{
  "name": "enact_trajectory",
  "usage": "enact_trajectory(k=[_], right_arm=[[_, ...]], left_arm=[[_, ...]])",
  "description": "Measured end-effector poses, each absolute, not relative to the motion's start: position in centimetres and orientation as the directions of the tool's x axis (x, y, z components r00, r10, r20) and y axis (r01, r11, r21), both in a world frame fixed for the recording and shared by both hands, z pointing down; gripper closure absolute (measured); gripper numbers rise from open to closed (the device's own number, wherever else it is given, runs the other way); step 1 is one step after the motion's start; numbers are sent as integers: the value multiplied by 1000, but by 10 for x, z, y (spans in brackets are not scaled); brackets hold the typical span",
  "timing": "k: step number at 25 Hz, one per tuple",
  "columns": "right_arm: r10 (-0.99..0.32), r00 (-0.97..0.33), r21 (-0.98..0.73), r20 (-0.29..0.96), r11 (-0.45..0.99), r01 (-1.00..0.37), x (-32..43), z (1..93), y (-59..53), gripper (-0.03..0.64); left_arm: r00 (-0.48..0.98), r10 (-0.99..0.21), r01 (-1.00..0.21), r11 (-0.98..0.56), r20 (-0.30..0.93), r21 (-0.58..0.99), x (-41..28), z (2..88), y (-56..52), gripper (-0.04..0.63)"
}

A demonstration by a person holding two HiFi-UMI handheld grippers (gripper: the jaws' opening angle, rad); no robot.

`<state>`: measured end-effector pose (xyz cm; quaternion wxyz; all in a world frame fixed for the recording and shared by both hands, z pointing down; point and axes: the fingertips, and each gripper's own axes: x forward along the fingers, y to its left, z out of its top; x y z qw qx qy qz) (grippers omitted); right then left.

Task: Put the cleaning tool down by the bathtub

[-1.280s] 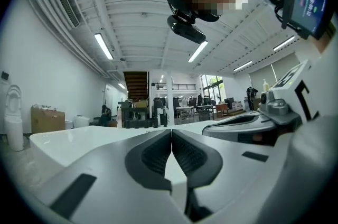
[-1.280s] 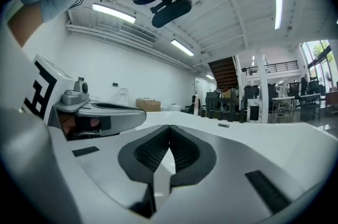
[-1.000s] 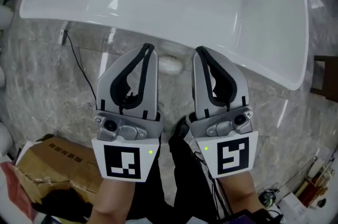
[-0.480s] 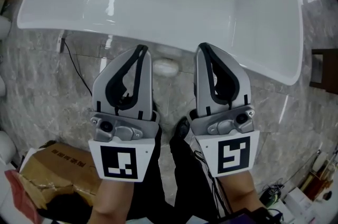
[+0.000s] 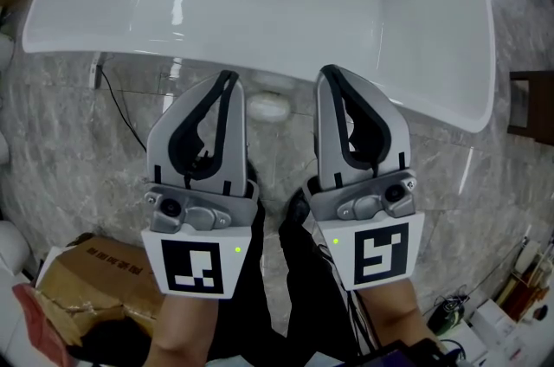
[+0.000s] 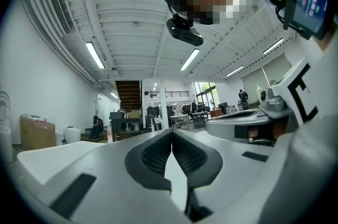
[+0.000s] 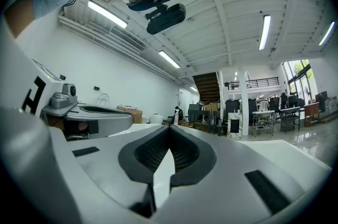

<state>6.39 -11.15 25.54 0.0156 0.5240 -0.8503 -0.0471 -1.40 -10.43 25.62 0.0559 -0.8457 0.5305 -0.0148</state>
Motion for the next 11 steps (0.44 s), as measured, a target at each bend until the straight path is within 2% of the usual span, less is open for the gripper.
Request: enact_trajectory(k=[11], right_arm=[[-896, -444, 91, -16, 441, -893, 73, 264, -119, 604]], left_arm=[[450, -893, -889, -443, -34, -120, -4, 259, -114, 578]])
